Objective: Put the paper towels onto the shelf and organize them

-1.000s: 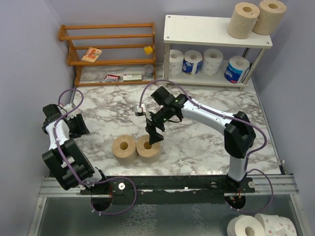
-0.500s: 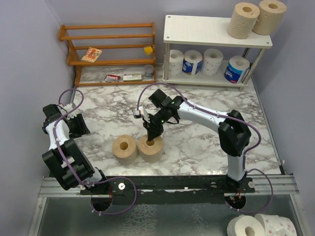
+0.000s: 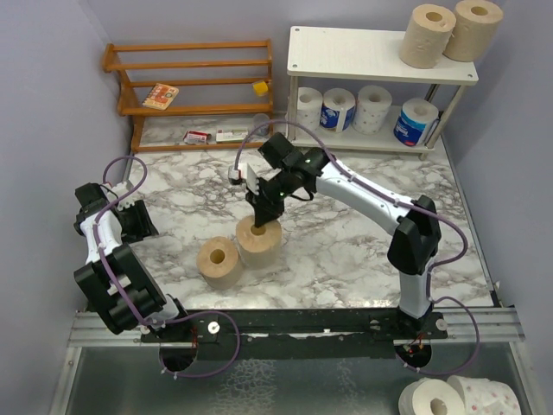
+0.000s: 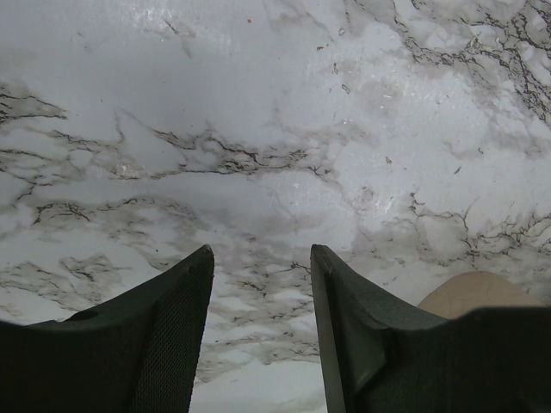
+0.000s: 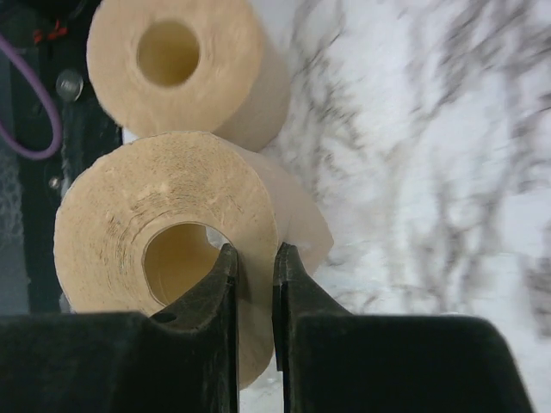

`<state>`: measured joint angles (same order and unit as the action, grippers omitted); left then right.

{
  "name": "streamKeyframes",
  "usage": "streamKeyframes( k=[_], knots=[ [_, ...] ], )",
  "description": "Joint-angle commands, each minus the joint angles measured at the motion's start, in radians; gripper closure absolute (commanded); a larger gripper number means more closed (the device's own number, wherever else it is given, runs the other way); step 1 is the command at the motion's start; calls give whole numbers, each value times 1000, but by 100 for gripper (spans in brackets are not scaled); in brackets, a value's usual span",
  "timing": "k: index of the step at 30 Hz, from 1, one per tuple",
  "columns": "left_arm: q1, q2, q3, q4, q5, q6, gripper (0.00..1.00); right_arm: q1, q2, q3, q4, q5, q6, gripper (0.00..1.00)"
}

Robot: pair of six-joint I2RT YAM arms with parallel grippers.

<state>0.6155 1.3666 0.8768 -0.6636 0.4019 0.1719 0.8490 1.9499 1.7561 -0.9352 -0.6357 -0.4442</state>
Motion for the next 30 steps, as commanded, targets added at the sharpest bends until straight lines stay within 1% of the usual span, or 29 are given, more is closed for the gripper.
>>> streamKeyframes(
  k=[1, 3, 6, 9, 15, 20, 22, 24, 26, 28, 30],
  knots=[
    [9, 3, 24, 1, 31, 14, 49, -1, -139, 203, 7, 187, -37, 99],
    [8, 5, 24, 0, 30, 11, 49, -2, -187, 225, 49, 294, -101, 99],
    [9, 8, 24, 1, 29, 12, 49, -21, -244, 228, 147, 444, -127, 99],
    [9, 7, 25, 0, 29, 12, 49, -78, -243, 314, 179, 528, -131, 99],
    [9, 2, 24, 0, 22, 10, 49, -257, -193, 525, 255, 630, -82, 99],
    [9, 0, 24, 0, 24, 9, 49, -327, -204, 545, 420, 792, -54, 99],
    [9, -2, 24, 1, 24, 11, 49, -375, -205, 586, 455, 801, -5, 99],
    [9, -3, 24, 1, 24, 11, 49, -424, -196, 629, 460, 759, 67, 99],
    [9, -1, 25, 1, 27, 12, 49, -447, -193, 634, 475, 725, 99, 99],
    [9, -1, 25, 1, 28, 11, 49, -451, -185, 627, 503, 740, 98, 99],
    [9, 0, 25, 1, 26, 11, 49, -467, -179, 609, 553, 798, 109, 99]
  ],
)
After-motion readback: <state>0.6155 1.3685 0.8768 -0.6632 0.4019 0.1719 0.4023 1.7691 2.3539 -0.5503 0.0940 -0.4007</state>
